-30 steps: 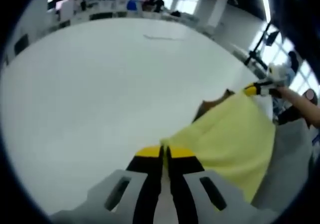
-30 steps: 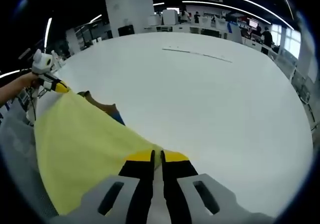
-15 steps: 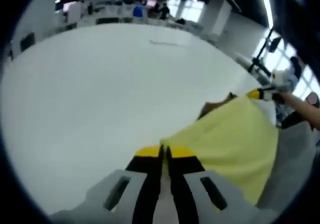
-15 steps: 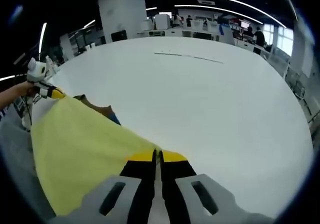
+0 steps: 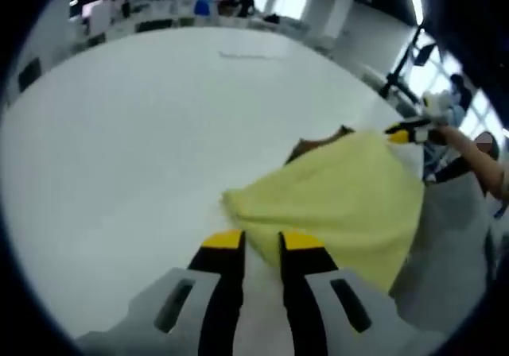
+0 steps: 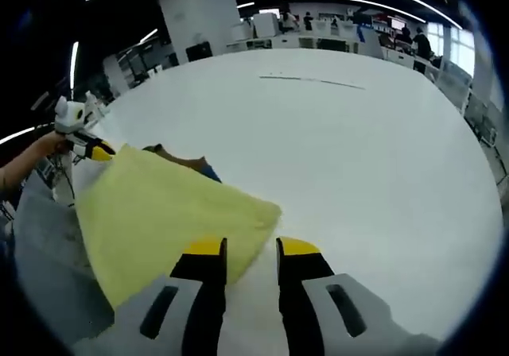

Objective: Fold the garment on the visible template until the final outline fits inside the template.

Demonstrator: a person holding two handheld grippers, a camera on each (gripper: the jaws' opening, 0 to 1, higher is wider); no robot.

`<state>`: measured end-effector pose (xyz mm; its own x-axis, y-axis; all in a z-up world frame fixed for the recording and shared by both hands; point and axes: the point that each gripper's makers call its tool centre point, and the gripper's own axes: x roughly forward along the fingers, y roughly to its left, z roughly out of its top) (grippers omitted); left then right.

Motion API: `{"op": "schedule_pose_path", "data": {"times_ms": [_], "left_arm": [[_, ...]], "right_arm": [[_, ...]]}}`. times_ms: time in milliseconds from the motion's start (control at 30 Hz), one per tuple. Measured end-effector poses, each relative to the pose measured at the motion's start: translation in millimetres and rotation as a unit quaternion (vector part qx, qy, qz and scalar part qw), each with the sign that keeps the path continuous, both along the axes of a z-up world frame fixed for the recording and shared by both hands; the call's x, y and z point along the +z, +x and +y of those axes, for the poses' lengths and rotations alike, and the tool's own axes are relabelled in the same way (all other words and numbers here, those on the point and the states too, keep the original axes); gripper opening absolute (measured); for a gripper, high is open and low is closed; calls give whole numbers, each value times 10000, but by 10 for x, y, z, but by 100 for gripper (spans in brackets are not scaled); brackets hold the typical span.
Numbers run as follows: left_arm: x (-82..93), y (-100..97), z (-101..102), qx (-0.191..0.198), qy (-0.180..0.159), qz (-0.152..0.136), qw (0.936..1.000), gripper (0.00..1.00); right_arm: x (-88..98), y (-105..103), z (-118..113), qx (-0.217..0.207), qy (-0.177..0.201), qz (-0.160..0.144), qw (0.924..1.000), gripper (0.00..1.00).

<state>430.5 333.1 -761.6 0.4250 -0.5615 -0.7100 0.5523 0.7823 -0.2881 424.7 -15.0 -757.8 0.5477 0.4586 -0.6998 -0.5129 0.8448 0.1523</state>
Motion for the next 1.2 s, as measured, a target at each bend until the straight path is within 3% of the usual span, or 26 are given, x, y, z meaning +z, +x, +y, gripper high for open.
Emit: {"op": "schedule_pose_path", "data": {"times_ms": [233,467,733,933,1200], "left_arm": [[117,-454,-56,-487,-33,203,9986,13],[124,-818,-50,-651,-16,352,9973,13],[108,-1051,-10,-562,-42,521,9970,10],[0,-1187,-7,-600,75,805,9949,11],[-54,-1231,29,-502,86,919,9945,10]], "right_arm": [[76,-391,85,236,133,189,9995,26],[101,-883,63,395,62,542,9977,26],[78,-1258,13,248,95,854,9960,23],[-30,-1333,50,281,142,1061,9939,21],[-93,-1307,115,372,163,1148,9926,21]]}}
